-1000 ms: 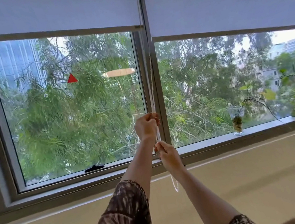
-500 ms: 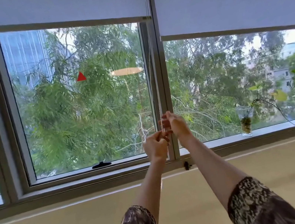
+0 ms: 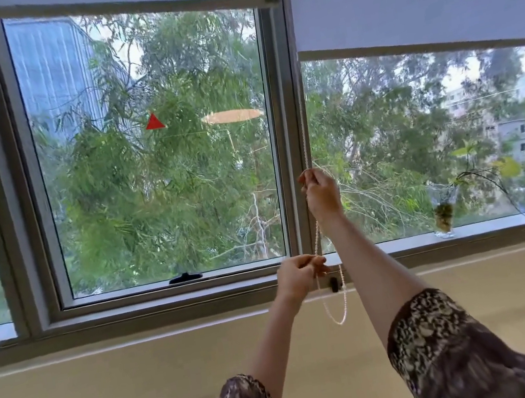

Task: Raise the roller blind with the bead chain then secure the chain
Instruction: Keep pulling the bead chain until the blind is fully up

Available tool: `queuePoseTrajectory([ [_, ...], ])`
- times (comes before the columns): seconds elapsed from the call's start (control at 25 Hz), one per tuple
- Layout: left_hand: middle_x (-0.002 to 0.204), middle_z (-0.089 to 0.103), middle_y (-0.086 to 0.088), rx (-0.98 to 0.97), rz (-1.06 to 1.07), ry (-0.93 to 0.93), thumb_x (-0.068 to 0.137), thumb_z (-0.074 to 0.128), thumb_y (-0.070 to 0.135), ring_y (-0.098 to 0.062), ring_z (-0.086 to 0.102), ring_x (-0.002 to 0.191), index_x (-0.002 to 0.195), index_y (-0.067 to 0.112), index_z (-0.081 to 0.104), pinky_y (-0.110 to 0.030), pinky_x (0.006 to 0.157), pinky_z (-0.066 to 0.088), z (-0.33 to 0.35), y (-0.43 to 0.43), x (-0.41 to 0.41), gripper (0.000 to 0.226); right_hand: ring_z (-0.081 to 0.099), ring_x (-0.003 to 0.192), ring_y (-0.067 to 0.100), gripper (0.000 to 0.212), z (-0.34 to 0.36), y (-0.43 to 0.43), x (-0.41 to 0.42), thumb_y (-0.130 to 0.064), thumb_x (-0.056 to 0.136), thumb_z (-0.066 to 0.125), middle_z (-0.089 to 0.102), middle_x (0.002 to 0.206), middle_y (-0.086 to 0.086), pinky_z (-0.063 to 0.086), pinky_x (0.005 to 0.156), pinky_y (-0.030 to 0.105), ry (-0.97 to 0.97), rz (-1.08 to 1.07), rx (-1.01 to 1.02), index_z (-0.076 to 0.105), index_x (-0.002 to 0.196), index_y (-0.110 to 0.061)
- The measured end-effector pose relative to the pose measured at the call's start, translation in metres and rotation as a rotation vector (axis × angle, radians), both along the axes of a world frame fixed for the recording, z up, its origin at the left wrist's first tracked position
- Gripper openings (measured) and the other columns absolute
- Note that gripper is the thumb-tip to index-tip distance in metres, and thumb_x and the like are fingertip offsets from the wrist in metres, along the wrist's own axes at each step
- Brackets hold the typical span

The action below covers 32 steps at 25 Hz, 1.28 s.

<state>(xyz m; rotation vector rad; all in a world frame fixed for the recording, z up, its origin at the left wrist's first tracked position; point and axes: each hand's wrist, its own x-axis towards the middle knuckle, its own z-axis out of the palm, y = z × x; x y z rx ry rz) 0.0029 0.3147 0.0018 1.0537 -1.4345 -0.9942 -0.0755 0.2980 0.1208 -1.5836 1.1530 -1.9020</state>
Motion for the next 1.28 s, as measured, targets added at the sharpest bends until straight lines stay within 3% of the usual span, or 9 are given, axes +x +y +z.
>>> queuePoseTrajectory([
  [0.12,0.094,0.070,-0.014,0.086,-0.047,-0.044,0.096,0.052,0.011,-0.012,0.064,0.071,0.112,-0.001,0.065,-0.010,0.050,0.047,0.015,-0.001,0.012,0.024,0.043,0.057,0.008,0.027,-0.016,0.004,-0.001,-0.013,0.101,0.036,0.054,0.072,-0.001,0.033,0.051,0.017,0.047,-0.006,0.006,0.061,0.098,-0.003],
  [0.32,0.110,0.070,-0.021,0.001,0.005,0.118,0.098,0.048,0.018,-0.028,0.069,0.096,0.112,-0.002,0.065,-0.041,0.090,0.053,0.058,-0.006,0.019,0.029,0.049,0.060,0.010,0.026,-0.057,0.006,-0.005,-0.015,0.101,0.038,0.056,0.069,-0.001,0.039,0.057,0.020,0.083,-0.012,0.057,0.060,0.087,-0.012],
  [0.48,0.109,0.069,-0.018,-0.069,0.005,0.259,0.096,0.053,0.018,-0.026,0.065,0.096,0.113,-0.003,0.064,-0.045,0.097,0.051,0.095,-0.007,0.009,0.029,0.044,0.055,0.011,0.030,-0.083,0.006,-0.001,-0.005,0.093,0.044,0.054,0.062,-0.006,0.032,0.055,0.028,0.079,-0.011,0.085,0.059,0.073,-0.023],
  [0.6,0.109,0.071,-0.016,-0.117,0.031,0.220,0.093,0.057,0.017,-0.026,0.067,0.100,0.111,0.000,0.066,-0.042,0.098,0.051,0.114,-0.010,-0.002,0.026,0.042,0.055,0.014,0.029,-0.099,0.009,0.003,-0.006,0.091,0.043,0.050,0.058,-0.004,0.028,0.053,0.029,0.082,0.009,0.127,0.057,0.070,-0.020],
  [0.68,0.103,0.071,-0.016,-0.107,0.068,0.249,0.092,0.058,0.011,-0.025,0.068,0.091,0.111,-0.003,0.065,-0.041,0.095,0.052,0.117,-0.012,-0.007,0.025,0.041,0.053,0.012,0.033,-0.105,0.012,0.004,-0.004,0.093,0.041,0.049,0.058,-0.006,0.028,0.051,0.029,0.086,0.051,0.126,0.056,0.068,-0.020],
  [0.8,0.080,0.068,-0.009,-0.109,0.112,0.273,0.090,0.055,-0.005,-0.016,0.063,0.067,0.106,-0.009,0.066,-0.034,0.079,0.058,0.106,-0.013,-0.009,0.020,0.042,0.058,0.019,0.037,-0.110,0.015,0.004,-0.002,0.096,0.039,0.051,0.062,0.004,0.030,0.056,0.036,0.091,0.122,0.150,0.055,0.068,-0.020],
  [0.92,0.077,0.068,-0.006,-0.118,0.152,0.248,0.088,0.056,-0.007,-0.013,0.064,0.065,0.101,-0.005,0.068,-0.020,0.062,0.058,0.088,-0.011,-0.005,0.018,0.050,0.061,0.020,0.035,-0.119,0.014,0.001,-0.007,0.098,0.037,0.057,0.068,0.009,0.038,0.061,0.035,0.164,0.132,0.197,0.057,0.072,-0.017],
  [1.04,0.084,0.071,-0.008,-0.117,0.175,0.216,0.087,0.058,-0.004,-0.013,0.066,0.069,0.098,0.000,0.070,-0.016,0.058,0.056,0.077,-0.012,-0.002,0.017,0.056,0.070,0.018,0.026,-0.114,0.010,-0.009,-0.007,0.095,0.040,0.064,0.076,0.006,0.043,0.066,0.031,0.125,0.119,0.230,0.065,0.088,-0.009],
  [1.28,0.081,0.072,-0.016,-0.101,0.213,0.124,0.083,0.053,-0.012,-0.022,0.064,0.066,0.093,-0.003,0.071,-0.037,0.071,0.058,0.037,-0.012,-0.003,0.023,0.055,0.070,0.015,0.031,-0.039,0.006,-0.012,-0.026,0.100,0.038,0.064,0.086,0.012,0.047,0.062,0.023,0.053,0.083,0.143,0.062,0.101,-0.006],
])
